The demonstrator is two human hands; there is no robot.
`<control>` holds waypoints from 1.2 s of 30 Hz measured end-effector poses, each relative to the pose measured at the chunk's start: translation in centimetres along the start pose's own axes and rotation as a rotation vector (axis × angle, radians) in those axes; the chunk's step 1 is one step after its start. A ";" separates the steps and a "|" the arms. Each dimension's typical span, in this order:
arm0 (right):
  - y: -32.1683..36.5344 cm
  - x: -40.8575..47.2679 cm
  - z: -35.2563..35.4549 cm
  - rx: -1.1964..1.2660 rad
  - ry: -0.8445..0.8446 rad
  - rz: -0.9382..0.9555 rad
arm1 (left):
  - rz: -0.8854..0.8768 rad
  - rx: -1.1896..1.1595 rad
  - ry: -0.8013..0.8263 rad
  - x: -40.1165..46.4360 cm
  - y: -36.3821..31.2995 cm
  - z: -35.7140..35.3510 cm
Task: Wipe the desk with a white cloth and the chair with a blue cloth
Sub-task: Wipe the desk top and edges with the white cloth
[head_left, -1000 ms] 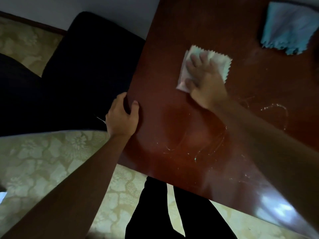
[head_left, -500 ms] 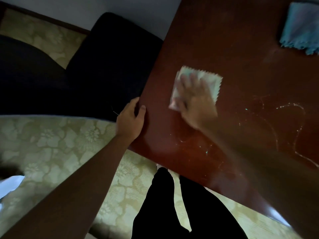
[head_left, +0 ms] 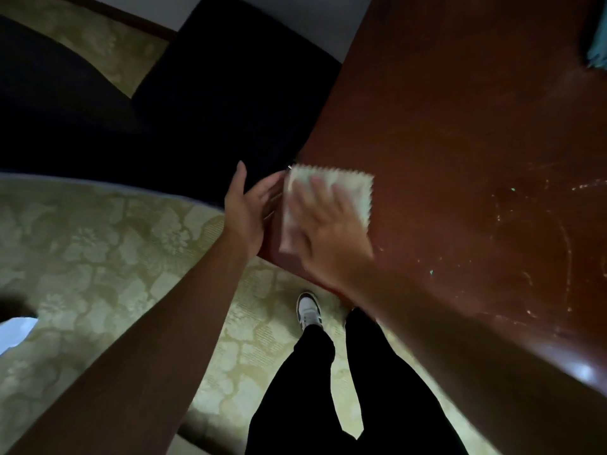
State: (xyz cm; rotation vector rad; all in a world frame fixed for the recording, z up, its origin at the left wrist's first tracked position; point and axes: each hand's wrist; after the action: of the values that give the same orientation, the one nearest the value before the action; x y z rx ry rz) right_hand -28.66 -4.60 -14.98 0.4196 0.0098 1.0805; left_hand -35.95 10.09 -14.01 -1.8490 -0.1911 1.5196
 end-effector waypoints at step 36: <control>-5.1 -5.8 3.4 -0.250 -0.104 -0.763 | -1.362 1.153 -0.120 -3.9 5.4 -4.4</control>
State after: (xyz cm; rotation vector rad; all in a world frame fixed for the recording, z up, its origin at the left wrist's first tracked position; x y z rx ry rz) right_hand -26.41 -12.74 -14.64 0.2102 -0.0538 0.3003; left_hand -34.88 2.16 -14.02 -0.3940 -0.3989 0.4693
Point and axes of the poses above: each hand's wrist, its own x-axis towards the middle knuckle, its own z-axis out of the back of the hand, y = z × x, and after that the axes turned 15 degrees about -y, right-handed
